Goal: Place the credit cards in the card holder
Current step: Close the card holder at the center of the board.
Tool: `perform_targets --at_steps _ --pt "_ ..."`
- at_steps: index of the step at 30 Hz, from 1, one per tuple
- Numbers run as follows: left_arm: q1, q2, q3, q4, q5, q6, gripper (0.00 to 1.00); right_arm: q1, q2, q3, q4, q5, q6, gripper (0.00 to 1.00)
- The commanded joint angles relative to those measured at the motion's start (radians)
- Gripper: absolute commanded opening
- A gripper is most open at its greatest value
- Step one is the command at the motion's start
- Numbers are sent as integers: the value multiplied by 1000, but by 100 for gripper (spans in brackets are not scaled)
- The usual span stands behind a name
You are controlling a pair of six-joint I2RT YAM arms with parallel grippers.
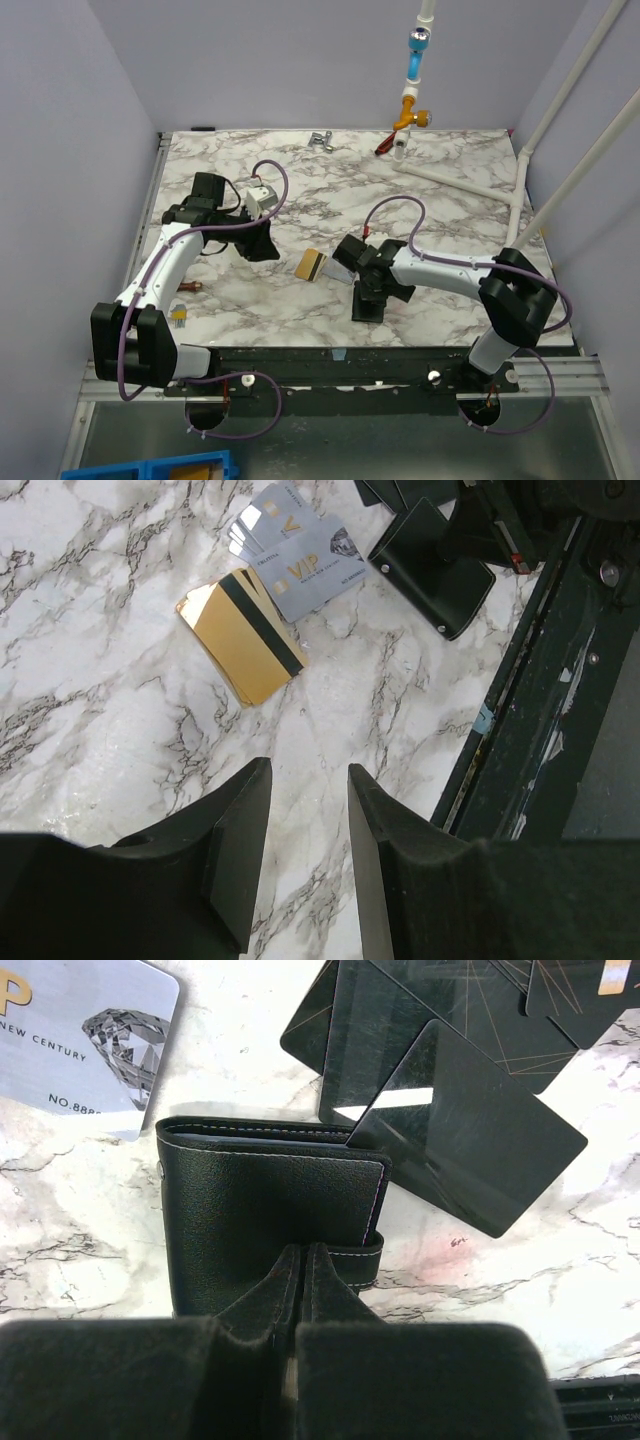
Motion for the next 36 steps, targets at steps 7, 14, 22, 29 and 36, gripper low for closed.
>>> perform_targets --at_steps 7,14,22,29,36 --pt "22 -7 32 8 10 2 38 113 68 -51 -41 -17 129 4" --pt "31 -4 50 1 -9 -6 37 162 96 0 -63 1 137 28" --pt "32 -20 33 4 -27 -10 37 161 21 26 -68 25 138 32" --pt "32 -11 23 33 22 -58 35 162 -2 136 -102 58 114 26" --pt "32 49 52 -9 61 -48 32 122 -9 212 -167 120 80 19"
